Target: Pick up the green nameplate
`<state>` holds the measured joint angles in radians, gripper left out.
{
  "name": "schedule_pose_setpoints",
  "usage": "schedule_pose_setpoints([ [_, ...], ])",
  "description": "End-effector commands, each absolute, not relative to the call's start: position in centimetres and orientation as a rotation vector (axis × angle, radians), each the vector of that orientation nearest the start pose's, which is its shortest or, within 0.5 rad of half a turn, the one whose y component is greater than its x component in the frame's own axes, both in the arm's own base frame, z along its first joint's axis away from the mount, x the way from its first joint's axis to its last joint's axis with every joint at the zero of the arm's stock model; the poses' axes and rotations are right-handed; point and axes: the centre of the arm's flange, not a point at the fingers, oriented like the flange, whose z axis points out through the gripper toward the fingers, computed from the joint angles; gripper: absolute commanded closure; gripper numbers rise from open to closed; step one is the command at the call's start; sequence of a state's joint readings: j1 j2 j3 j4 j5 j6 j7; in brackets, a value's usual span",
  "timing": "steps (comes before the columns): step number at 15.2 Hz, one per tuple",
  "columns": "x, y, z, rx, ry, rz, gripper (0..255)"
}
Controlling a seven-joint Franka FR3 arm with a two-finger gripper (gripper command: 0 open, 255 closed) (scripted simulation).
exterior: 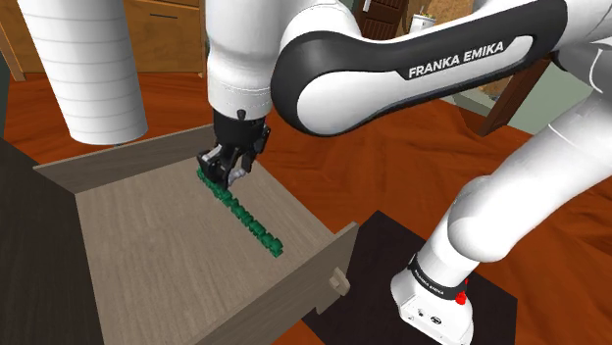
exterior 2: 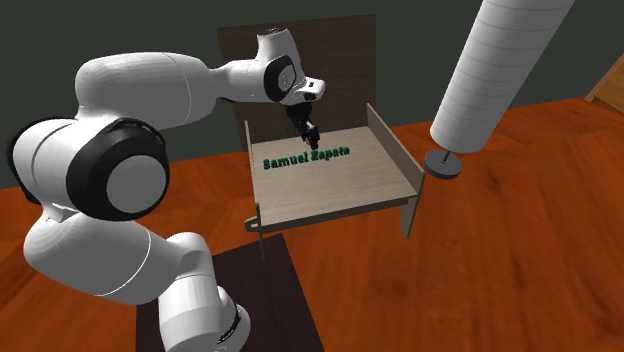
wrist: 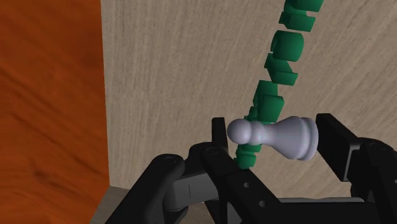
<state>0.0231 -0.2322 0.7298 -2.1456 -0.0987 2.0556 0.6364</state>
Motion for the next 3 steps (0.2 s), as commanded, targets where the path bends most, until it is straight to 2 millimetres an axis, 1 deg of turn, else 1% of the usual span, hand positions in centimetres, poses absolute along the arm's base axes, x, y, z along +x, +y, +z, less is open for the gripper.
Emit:
schedule_pose_setpoints([
  [1, 36.41, 35.68, 49.52, -3.249, -0.248, -0.355, 255],
  [3, 36.41, 35.68, 49.6, -3.249, -0.248, -0.355, 255],
])
